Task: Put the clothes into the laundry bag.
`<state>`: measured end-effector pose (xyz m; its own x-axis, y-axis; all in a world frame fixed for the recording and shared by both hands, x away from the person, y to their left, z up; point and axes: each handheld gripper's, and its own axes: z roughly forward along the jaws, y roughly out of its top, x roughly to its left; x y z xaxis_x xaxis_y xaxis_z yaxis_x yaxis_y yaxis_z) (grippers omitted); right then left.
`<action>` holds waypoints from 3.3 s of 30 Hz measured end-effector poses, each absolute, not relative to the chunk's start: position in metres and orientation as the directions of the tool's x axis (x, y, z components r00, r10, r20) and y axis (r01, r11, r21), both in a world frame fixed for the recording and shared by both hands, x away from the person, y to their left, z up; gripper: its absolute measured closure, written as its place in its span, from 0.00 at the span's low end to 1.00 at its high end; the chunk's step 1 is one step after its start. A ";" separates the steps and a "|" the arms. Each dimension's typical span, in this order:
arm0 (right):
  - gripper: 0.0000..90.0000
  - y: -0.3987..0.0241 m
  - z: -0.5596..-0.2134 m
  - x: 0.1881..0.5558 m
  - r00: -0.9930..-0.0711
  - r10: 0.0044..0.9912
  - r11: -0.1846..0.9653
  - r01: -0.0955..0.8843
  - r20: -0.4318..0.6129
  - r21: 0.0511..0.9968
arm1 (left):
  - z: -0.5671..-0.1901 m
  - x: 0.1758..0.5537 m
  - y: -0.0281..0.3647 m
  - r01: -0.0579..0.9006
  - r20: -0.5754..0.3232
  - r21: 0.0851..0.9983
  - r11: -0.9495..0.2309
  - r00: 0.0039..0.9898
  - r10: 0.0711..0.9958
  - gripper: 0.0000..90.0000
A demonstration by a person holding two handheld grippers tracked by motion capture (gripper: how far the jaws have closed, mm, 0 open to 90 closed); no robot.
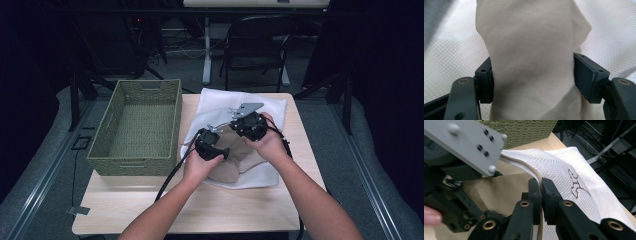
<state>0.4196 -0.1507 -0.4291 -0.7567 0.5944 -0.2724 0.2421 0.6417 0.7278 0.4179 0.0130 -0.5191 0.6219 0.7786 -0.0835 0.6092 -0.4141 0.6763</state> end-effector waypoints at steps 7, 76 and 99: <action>0.96 -0.151 -0.429 0.419 -0.757 0.592 0.644 0.240 -0.275 0.726 | -0.507 0.405 0.018 0.580 -0.084 0.696 -0.423 0.651 0.754 0.31; 0.96 -0.144 -0.433 0.413 -0.771 0.582 0.639 0.236 -0.260 0.732 | -0.562 0.364 0.054 0.594 -0.037 0.633 -0.496 0.664 0.747 0.63; 0.96 -0.137 -0.434 0.412 -0.786 0.558 0.652 0.217 -0.265 0.727 | -0.543 0.375 0.050 0.612 -0.142 0.675 -0.413 0.657 0.741 0.89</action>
